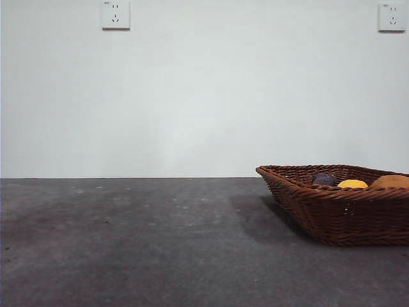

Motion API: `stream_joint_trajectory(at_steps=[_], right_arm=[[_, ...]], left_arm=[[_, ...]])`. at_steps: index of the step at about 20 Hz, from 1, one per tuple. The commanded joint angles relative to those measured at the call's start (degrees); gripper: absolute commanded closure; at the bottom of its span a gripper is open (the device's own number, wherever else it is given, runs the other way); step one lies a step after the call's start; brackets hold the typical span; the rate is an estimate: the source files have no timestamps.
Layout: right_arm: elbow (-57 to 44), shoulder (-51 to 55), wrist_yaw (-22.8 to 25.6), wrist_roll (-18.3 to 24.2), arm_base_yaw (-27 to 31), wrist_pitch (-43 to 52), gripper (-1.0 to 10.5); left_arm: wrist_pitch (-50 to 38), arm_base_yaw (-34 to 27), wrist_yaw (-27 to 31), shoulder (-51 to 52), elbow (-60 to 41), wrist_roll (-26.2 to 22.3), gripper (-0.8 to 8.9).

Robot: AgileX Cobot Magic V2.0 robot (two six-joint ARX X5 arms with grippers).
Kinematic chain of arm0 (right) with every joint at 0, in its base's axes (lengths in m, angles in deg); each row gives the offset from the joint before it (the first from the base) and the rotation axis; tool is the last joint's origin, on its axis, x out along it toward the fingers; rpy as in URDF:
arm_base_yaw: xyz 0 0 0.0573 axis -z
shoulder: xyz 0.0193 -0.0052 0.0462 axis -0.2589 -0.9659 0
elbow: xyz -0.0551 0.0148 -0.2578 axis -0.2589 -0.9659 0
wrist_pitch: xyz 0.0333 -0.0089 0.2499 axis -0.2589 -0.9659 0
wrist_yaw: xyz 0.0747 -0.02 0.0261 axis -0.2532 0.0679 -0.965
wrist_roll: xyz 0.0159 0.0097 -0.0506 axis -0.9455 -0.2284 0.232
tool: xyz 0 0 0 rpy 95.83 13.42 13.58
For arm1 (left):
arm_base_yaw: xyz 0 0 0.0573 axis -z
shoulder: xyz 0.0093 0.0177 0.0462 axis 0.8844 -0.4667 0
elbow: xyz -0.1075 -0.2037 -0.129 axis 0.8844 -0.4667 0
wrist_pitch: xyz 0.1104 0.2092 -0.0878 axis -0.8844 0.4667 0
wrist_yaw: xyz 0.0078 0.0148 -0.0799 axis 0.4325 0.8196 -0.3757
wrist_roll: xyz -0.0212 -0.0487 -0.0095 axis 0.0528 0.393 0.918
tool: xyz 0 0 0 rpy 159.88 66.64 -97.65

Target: Help me put the vegetables on the table into the basket

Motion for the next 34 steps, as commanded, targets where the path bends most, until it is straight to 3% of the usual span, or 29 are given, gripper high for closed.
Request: stream_joint_trajectory(at_steps=[1,8,12,14,15,18,21,25,30,34], right_arm=[[0.02,-1.92,0.02,-0.31,-0.04,-1.18,9.5],[0.02,-7.72,0.02,-0.31,-0.04,-1.14,9.5],[0.02,-9.66,0.0,-0.28,-0.04,0.24,9.5],[0.02,-10.03,0.57,-0.2,-0.04,3.39,9.5],[0.02,-10.14,0.94,-0.22,-0.04,5.05,9.5],[0.02,-10.19,3.08,-0.2,-0.04,11.08,9.5],[0.02,-10.36,5.49,-0.2,-0.04,17.25,9.5],[0.02,-10.38,7.89,-0.2,-0.04,23.1,9.5],[0.04,-10.38,9.9,-0.2,-0.04,25.22,9.5],[0.04,-10.38,9.9,-0.2,-0.04,25.22,9.5]], left_arm=[[-0.09,-0.13,0.0,-0.44,-0.5,-0.68,8.18],[-3.74,-0.17,0.98,-1.2,-0.48,-1.29,8.17],[-10.6,-0.72,6.29,0.85,-0.5,-1.4,8.17],[-14.25,-4.52,9.11,3.19,-0.5,-5.09,8.17],[-15.85,-7.28,8.37,4.22,-0.57,-7.1,8.17],[-21.59,-17.94,-3.43,9.22,-3.26,-10.78,8.17],[-32.17,-24.65,-6.99,16.76,-14.43,-11.61,8.17],[-47.12,-26.56,-6.95,27.56,-36.65,-12.72,8.17],[-61.2,-28.5,-6.86,40.39,-64.43,-6.08,8.17],[-65.31,-30.51,-5.27,48.81,-78.53,-0.26,8.17]])
